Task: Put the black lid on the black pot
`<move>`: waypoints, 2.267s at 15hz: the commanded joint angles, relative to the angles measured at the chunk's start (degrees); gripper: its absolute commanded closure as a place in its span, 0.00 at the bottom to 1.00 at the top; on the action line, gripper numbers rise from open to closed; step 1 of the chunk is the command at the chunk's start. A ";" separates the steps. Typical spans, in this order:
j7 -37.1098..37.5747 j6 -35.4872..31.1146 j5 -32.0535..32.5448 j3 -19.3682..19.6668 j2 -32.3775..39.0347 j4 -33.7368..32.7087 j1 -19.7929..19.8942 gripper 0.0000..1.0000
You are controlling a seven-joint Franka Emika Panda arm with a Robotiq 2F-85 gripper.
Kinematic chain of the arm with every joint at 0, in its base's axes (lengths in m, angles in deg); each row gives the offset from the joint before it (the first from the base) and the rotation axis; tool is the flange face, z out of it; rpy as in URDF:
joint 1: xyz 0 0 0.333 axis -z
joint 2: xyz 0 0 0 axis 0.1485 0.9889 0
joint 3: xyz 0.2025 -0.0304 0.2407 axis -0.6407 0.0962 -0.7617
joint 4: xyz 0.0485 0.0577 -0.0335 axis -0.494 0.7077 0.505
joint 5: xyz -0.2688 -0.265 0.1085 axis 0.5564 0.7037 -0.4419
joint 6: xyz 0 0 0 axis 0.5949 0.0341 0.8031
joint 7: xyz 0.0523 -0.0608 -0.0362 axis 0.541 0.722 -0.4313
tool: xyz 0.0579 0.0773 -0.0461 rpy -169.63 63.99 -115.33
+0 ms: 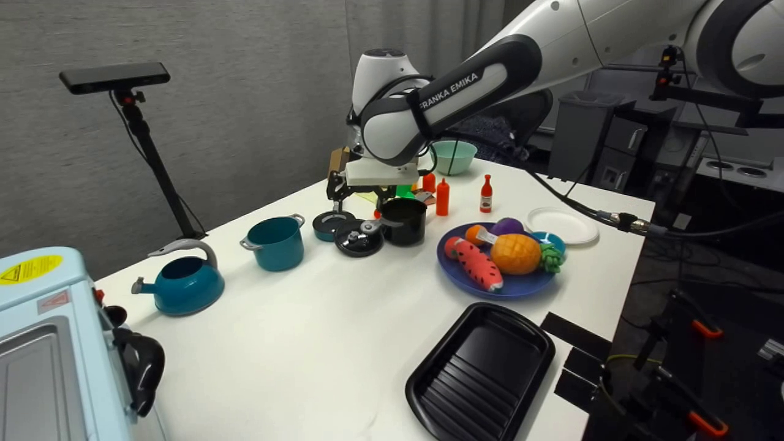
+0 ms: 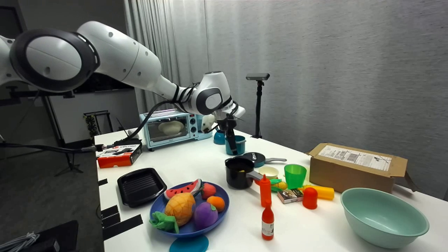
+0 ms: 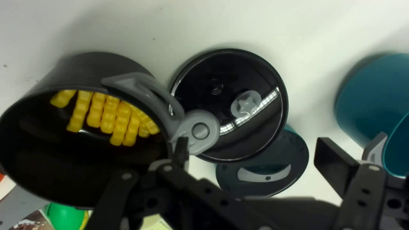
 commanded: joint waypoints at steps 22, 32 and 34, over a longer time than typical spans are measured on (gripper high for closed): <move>-3.04 6.47 -2.79 -1.50 16.27 -21.60 0.52 0.00; -4.00 9.85 -1.04 -0.31 17.51 -25.97 0.17 0.73; -4.73 10.28 -1.26 -0.52 17.71 -26.50 0.32 0.88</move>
